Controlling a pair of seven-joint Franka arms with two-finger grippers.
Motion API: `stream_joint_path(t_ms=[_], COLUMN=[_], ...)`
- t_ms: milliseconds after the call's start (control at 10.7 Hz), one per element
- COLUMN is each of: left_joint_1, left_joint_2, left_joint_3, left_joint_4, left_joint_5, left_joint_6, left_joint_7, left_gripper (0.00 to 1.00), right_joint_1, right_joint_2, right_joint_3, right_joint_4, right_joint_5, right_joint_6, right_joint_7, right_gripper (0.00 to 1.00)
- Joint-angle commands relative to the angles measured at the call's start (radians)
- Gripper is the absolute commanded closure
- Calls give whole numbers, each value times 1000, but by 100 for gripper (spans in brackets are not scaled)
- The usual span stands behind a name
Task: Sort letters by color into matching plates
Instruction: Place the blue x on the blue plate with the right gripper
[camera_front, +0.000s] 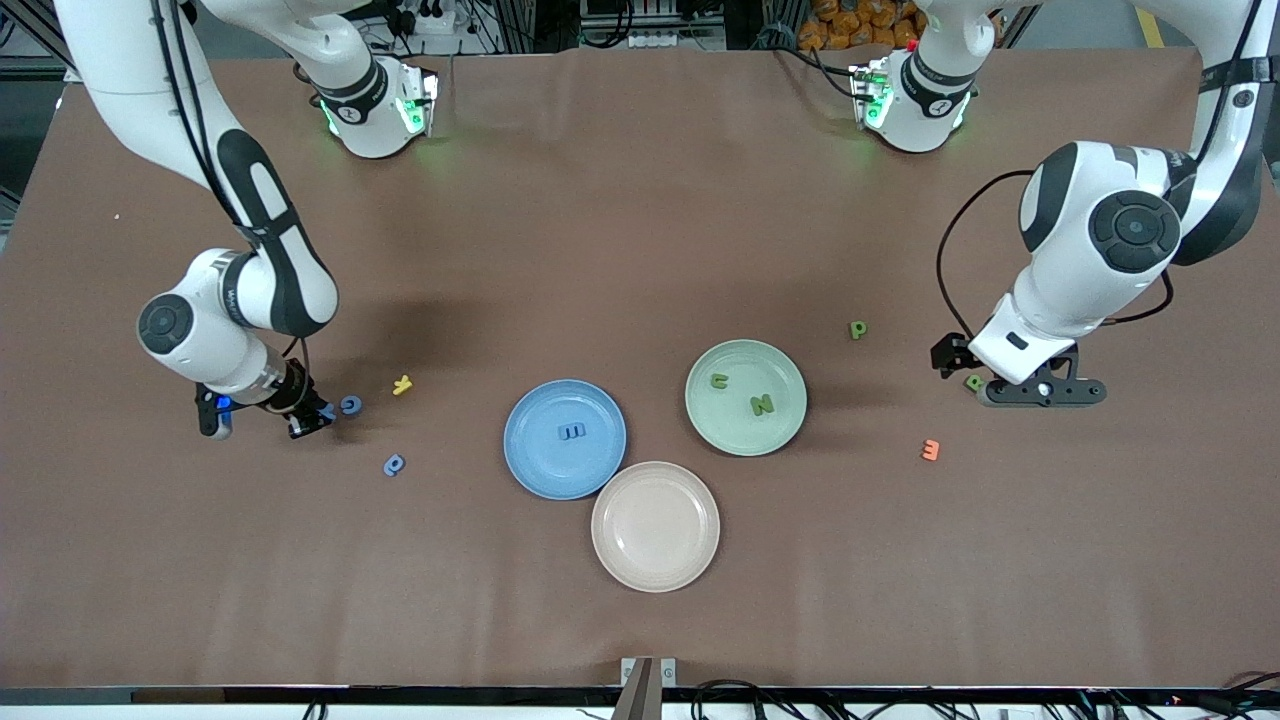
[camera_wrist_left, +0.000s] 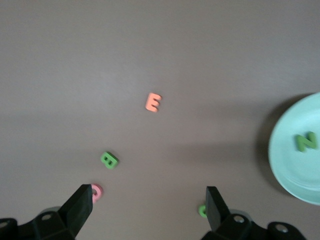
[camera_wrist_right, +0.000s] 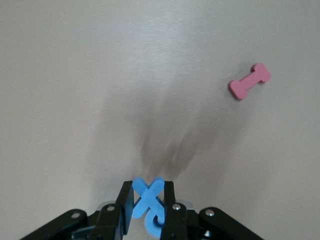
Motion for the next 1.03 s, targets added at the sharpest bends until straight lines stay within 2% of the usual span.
stream_joint_path(t_ms=[0, 280, 467, 561, 935], left_joint_1=[-70, -100, -121, -133, -130], left_joint_2=[-47, -50, -45, -42, -4], left_joint_3=[81, 139, 229, 271, 282], left_joint_4=[45, 80, 73, 65, 8], left_joint_5=[-73, -112, -138, -161, -159], left_joint_6=[-120, -182, -182, -182, -133], left_joint_7=[23, 90, 268, 307, 509], left_gripper=[0, 0, 0, 0, 0], right_joint_1=[-3, 34, 73, 92, 208], right_joint_2=[-32, -29, -22, -19, 43], right_joint_3=[19, 69, 80, 104, 144], right_joint_4=[82, 122, 150, 162, 321], right_joint_5=[8, -12, -126, -163, -191], right_joint_6=[-107, -108, -111, -113, -194], right_joint_7=[-158, -294, -371, -394, -484], right_gripper=[87, 78, 78, 78, 77])
